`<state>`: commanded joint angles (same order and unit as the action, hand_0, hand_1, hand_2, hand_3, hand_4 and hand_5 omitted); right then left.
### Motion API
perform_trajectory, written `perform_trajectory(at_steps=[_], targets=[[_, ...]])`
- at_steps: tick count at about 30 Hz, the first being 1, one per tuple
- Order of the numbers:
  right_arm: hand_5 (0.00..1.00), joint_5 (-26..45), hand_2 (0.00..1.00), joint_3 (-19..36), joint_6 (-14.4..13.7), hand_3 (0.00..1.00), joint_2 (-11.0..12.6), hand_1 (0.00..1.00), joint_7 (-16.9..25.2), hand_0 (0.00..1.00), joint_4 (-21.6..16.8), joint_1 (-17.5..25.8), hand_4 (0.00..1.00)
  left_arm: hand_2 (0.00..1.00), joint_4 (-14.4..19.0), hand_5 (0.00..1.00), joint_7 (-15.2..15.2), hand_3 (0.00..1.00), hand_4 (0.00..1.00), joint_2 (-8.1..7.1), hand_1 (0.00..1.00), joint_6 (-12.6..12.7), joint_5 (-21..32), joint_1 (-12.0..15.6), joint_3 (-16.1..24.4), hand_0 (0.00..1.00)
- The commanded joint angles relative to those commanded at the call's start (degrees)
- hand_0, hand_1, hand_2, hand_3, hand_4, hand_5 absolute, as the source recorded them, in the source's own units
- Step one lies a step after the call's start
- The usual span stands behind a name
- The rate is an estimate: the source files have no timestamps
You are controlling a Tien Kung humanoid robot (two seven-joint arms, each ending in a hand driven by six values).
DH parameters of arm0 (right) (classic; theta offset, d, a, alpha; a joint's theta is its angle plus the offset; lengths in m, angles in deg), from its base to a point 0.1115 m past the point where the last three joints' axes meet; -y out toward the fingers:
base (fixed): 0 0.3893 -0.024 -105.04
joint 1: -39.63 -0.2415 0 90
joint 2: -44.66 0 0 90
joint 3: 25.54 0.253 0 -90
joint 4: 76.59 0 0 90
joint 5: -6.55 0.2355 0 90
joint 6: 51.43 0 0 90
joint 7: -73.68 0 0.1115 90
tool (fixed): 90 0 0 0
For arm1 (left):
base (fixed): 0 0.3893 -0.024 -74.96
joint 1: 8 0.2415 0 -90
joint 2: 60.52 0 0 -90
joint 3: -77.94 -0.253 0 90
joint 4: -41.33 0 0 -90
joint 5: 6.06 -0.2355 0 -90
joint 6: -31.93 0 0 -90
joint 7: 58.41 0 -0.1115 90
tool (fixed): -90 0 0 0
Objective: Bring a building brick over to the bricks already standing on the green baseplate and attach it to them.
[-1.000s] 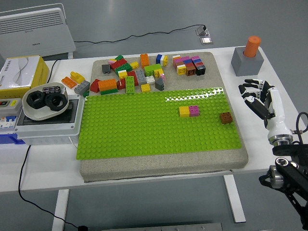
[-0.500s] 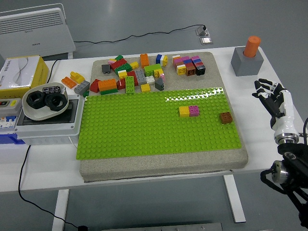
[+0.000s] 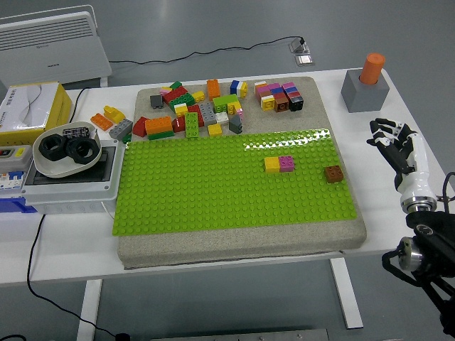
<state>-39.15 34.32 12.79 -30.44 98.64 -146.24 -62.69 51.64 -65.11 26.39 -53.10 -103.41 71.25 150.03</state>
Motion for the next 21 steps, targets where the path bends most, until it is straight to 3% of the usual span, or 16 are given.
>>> perform_trajectory(at_steps=[12, 21], targets=[[0.405, 1.5, 0.597, -0.9, 0.1, 0.569, 0.1, 0.439, 0.2, 0.569, 0.6, 1.6, 0.724, 0.607, 0.0, 0.527, 1.4, 0.543, 0.612, 0.27, 0.606, 0.3, 3.3, -0.5, -3.3, 0.706], [0.407, 1.1, 0.599, -0.6, 0.0, 0.573, -0.7, 0.439, -0.3, 0.57, 0.5, 1.8, 0.725, 0.607, 0.0, 0.521, 0.3, 0.543, 0.606, -0.15, 0.606, 0.0, 2.2, 0.4, -1.4, 0.705]])
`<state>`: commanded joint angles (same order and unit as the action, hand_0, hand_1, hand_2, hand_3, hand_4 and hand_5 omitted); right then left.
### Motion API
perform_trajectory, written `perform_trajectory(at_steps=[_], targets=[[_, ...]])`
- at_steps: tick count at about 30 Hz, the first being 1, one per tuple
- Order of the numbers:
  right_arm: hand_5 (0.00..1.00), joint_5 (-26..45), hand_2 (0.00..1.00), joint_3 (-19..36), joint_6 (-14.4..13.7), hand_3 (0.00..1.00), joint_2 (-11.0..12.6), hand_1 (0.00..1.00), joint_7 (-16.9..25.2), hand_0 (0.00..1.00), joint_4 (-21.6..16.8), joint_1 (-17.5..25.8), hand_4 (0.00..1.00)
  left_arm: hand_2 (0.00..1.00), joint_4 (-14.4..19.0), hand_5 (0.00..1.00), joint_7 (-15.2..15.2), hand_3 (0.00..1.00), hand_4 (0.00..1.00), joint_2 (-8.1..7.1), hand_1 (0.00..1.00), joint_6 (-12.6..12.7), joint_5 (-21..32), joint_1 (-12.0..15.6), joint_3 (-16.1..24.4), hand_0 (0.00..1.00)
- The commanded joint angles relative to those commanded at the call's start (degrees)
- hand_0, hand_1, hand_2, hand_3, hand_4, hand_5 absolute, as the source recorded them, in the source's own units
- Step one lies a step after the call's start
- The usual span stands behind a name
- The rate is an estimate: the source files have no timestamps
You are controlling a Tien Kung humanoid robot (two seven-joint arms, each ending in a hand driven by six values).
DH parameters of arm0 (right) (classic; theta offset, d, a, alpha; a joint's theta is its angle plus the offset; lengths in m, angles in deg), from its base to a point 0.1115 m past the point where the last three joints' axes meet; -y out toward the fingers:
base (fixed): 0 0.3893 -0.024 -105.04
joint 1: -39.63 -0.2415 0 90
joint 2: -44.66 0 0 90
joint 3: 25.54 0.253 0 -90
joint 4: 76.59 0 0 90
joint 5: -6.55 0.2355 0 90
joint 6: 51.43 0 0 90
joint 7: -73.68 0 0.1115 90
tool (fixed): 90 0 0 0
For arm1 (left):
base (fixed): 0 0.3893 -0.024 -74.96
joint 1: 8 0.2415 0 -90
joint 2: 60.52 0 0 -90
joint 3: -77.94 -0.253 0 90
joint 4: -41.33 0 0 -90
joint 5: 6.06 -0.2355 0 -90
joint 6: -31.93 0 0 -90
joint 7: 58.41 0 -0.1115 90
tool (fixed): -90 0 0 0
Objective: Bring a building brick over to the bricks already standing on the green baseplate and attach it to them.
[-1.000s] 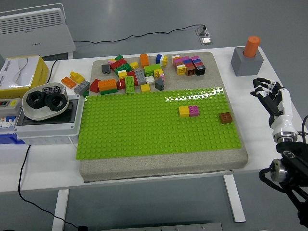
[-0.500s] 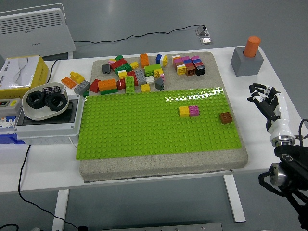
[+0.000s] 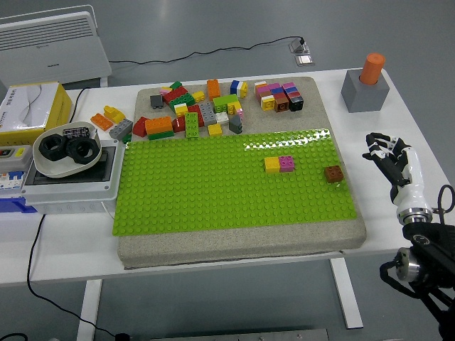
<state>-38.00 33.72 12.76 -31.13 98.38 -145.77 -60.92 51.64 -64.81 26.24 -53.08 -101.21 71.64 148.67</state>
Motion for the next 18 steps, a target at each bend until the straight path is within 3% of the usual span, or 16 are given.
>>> perform_trajectory(at_steps=[12, 18], targets=[[0.411, -0.2, 0.602, 0.2, -0.1, 0.573, -0.3, 0.442, -0.4, 0.57, 0.0, 0.2, 0.726, 0.607, 0.0, 0.519, -0.8, 0.542, 0.604, -0.98, 0.606, -0.1, -1.2, 0.9, 3.0, 0.706], [0.417, -0.3, 0.602, 0.2, -0.2, 0.573, -0.2, 0.442, -0.6, 0.57, -0.1, 0.1, 0.729, 0.607, 0.0, 0.52, -0.4, 0.541, 0.604, -0.73, 0.606, 0.1, -0.5, 0.8, 2.6, 0.706]])
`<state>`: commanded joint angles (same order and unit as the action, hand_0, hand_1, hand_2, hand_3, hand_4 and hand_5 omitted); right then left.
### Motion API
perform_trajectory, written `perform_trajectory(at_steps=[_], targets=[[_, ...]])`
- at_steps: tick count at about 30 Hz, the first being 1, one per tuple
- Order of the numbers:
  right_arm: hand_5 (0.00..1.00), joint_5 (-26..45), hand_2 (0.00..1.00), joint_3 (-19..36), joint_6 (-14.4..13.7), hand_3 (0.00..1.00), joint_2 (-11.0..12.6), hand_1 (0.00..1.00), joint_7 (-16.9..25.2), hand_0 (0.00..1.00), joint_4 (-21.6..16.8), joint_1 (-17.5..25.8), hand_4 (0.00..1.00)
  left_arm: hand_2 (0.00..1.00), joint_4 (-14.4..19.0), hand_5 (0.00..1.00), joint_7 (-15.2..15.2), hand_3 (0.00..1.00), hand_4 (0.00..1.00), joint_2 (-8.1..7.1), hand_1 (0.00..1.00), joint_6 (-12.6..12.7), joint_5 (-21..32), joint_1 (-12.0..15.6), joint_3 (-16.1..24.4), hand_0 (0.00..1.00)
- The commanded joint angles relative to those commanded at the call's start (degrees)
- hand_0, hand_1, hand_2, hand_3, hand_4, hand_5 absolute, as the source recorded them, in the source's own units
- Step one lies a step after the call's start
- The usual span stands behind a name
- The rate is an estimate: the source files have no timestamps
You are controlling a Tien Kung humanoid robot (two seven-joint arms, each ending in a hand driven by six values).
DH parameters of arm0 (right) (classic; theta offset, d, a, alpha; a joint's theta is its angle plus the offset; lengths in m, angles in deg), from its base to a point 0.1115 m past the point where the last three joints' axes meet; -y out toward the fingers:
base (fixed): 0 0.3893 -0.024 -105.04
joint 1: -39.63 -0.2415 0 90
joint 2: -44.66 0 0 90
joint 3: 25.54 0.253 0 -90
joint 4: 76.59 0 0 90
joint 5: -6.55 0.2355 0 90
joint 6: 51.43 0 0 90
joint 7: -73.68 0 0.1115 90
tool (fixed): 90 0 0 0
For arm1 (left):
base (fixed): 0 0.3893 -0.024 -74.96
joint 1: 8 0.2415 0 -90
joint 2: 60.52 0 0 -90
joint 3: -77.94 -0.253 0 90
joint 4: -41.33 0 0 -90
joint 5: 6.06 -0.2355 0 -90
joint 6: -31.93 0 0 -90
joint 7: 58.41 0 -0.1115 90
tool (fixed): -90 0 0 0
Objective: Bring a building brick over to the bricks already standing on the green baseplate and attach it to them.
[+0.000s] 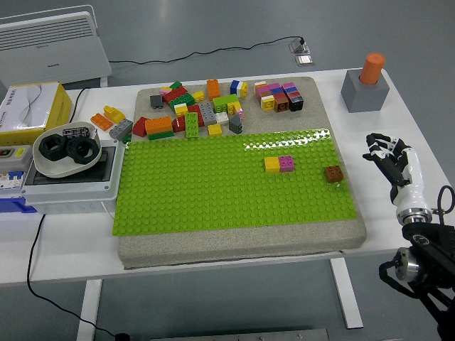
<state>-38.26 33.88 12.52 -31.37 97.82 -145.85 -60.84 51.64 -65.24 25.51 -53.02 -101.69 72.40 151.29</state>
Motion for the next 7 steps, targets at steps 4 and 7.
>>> perform_trajectory(at_steps=[4, 7], targets=[[0.417, 0.0, 0.602, 0.0, 0.0, 0.573, 0.1, 0.442, 0.0, 0.57, 0.0, 0.0, 0.729, 0.607, 0.0, 0.52, 1.2, 0.541, 0.604, 0.38, 0.606, 0.4, 2.9, 0.7, -2.7, 0.706], [0.417, 0.1, 0.602, 0.2, 0.1, 0.573, 0.3, 0.442, 0.1, 0.57, 0.0, 0.2, 0.729, 0.607, 0.0, 0.52, 2.5, 0.541, 0.604, 0.42, 0.606, 1.0, 6.5, 2.1, -5.9, 0.706]])
